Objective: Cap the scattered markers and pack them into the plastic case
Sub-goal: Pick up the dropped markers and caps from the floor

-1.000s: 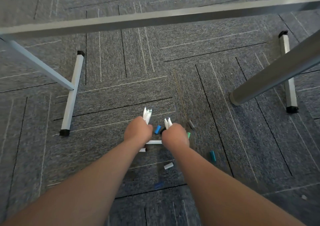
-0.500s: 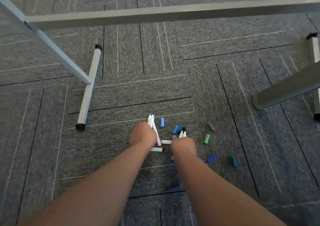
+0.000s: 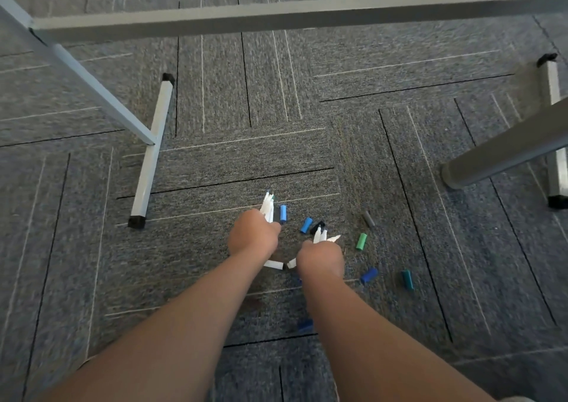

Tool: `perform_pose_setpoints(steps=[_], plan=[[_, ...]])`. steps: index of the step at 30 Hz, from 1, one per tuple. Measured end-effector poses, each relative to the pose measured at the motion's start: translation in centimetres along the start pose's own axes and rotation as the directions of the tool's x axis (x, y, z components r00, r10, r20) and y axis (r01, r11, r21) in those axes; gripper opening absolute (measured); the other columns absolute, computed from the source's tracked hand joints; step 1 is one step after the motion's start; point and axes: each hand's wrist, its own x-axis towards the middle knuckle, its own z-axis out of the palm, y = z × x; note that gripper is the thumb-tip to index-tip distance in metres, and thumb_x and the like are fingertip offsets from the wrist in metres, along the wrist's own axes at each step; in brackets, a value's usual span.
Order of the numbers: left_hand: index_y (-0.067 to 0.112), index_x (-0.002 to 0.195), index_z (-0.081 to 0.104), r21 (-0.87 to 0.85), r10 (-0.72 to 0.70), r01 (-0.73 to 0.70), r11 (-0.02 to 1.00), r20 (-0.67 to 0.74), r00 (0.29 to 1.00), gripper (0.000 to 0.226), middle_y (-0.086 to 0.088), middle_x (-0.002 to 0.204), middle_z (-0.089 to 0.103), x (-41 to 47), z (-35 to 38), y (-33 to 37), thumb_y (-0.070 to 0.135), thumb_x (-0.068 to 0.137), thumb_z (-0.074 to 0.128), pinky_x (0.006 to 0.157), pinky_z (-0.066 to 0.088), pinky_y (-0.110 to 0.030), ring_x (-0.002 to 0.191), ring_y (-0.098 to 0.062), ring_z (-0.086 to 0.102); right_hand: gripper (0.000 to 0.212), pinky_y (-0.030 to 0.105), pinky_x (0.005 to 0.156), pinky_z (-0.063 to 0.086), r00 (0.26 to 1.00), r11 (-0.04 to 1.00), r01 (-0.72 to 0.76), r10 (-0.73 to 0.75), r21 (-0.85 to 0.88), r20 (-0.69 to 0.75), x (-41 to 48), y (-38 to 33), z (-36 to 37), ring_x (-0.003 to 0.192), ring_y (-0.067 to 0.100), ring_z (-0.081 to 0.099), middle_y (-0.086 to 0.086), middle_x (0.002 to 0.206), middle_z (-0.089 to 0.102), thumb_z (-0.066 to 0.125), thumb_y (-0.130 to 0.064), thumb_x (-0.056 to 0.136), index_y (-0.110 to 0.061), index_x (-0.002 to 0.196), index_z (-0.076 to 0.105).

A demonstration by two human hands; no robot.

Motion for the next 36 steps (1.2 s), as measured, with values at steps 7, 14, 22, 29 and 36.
perform_pose_setpoints(steps=[7, 14, 22, 29, 36], plan=[[0.024, 0.100, 0.053, 0.166, 0.232, -0.241, 0.956, 0.071, 0.970, 0.018, 0.006, 0.084, 0.056, -2.3, -3.3, -2.4, 0.024, 0.085, 0.064, 0.055, 0.038, -0.030, 0.070, -0.016, 0.054, 0.027, 0.034, 0.072, 0.051, 0.988, 0.980, 0.150, -0.154, -0.131, -0.016, -2.3, 1.5, -0.2, 0.081, 0.023, 0.062, 0.004, 0.089, 0.063, 0.047, -0.037, 0.097, -0.012, 0.101, 0.057], [0.021, 0.097, 0.058, 0.279, 0.333, -0.336, 0.899, 0.060, 0.941, 0.012, 0.007, 0.080, 0.054, -3.1, -2.5, -4.7, 0.011, 0.091, 0.054, 0.059, 0.038, -0.032, 0.071, -0.017, 0.052, 0.021, 0.031, 0.062, 0.042, 0.971, 0.962, 0.240, -0.236, -0.130, 0.046, -2.1, 2.0, -0.6, 0.071, 0.017, 0.056, 0.002, 0.083, 0.059, 0.045, -0.031, 0.098, -0.012, 0.100, 0.054], [0.020, 0.098, 0.059, 0.373, 0.383, -0.414, 0.830, 0.158, 0.910, 0.013, 0.001, 0.091, 0.054, -4.3, 0.1, -5.3, 0.010, 0.092, 0.052, 0.061, 0.040, -0.034, 0.080, -0.023, 0.060, 0.018, 0.030, 0.058, 0.042, 0.950, 0.944, 0.312, -0.307, -0.105, 0.060, -0.7, 2.8, -1.0, 0.064, 0.016, 0.053, 0.002, 0.077, 0.058, 0.051, -0.029, 0.095, -0.012, 0.093, 0.057], [0.018, 0.101, 0.058, 0.440, 0.403, -0.426, 0.790, 0.150, 0.903, 0.014, 0.000, 0.091, 0.043, -5.2, 0.9, -5.2, 0.008, 0.092, 0.055, 0.059, 0.037, -0.034, 0.074, -0.024, 0.058, 0.017, 0.028, 0.052, 0.037, 0.938, 0.934, 0.345, -0.340, -0.097, 0.064, -0.3, 2.9, -1.2, 0.059, 0.014, 0.048, 0.000, 0.073, 0.054, 0.051, -0.028, 0.094, -0.012, 0.092, 0.057], [0.018, 0.098, 0.054, 0.210, 0.291, -0.299, 0.931, 0.067, 0.954, 0.013, 0.002, 0.089, 0.057, -6.4, -0.4, -3.7, 0.028, 0.092, 0.060, 0.058, 0.039, -0.032, 0.072, -0.020, 0.053, 0.014, 0.036, 0.060, 0.046, 0.914, 0.903, 0.407, -0.400, -0.138, 0.070, -1.0, 1.2, -2.6, 0.063, 0.017, 0.051, 0.001, 0.076, 0.059, 0.049, -0.028, 0.091, -0.016, 0.085, 0.054]])
